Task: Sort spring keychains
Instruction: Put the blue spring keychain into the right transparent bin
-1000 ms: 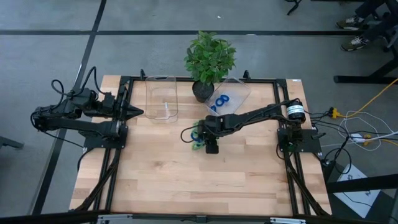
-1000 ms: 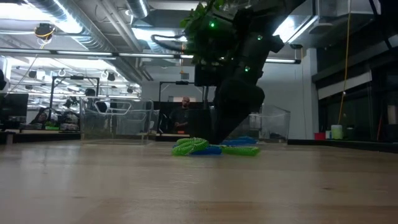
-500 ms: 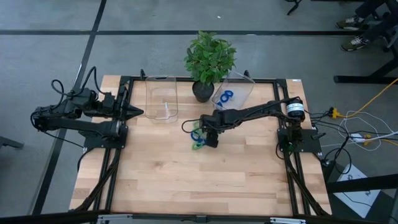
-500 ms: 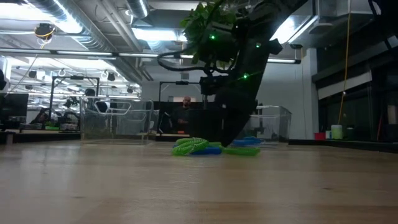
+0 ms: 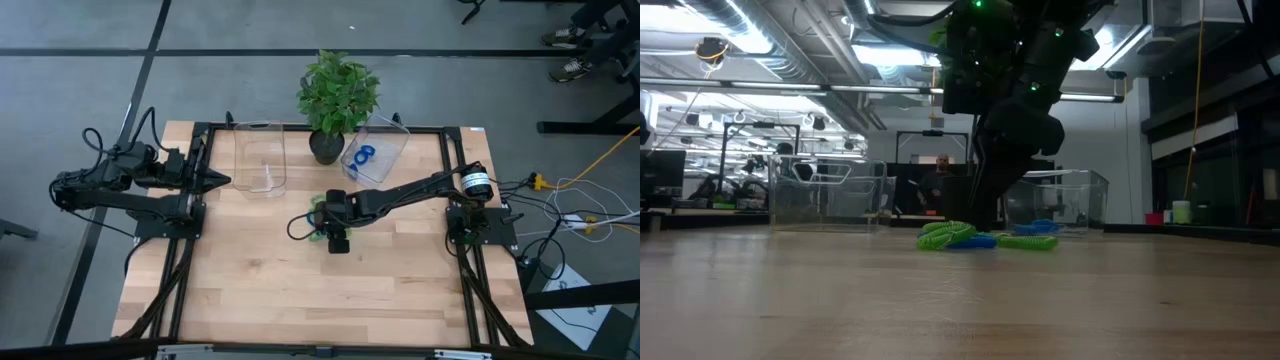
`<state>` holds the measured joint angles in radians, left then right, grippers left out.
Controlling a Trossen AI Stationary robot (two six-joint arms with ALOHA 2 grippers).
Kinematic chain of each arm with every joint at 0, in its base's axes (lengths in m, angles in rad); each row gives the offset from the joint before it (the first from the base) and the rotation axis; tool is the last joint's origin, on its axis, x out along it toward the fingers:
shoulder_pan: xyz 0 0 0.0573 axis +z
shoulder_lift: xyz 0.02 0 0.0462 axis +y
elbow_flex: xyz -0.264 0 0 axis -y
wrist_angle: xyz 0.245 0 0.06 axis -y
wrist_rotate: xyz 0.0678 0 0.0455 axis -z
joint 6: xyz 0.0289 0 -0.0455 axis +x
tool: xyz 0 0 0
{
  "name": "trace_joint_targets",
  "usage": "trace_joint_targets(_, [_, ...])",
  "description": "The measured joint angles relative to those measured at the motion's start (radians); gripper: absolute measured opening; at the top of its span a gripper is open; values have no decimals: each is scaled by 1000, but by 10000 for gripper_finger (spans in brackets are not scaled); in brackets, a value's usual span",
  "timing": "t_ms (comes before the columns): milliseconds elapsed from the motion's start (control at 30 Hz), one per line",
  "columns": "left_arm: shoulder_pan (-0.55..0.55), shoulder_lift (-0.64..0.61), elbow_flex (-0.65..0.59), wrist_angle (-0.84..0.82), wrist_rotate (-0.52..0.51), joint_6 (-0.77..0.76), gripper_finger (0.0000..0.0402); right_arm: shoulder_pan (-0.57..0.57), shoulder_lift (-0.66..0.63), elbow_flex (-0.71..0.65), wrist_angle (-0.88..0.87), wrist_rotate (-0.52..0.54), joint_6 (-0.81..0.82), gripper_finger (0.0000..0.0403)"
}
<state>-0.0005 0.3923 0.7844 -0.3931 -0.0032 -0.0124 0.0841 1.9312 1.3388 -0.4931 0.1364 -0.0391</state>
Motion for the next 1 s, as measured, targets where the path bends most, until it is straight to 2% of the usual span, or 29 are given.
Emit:
trace_joint_targets(533, [0,0,0,0,0,0,12,-24,0,-54,80,-16,-102,172])
trace_joint_targets(1000, [0,0,0,0,0,0,12,-45,21,-54,86,-35,-105,172])
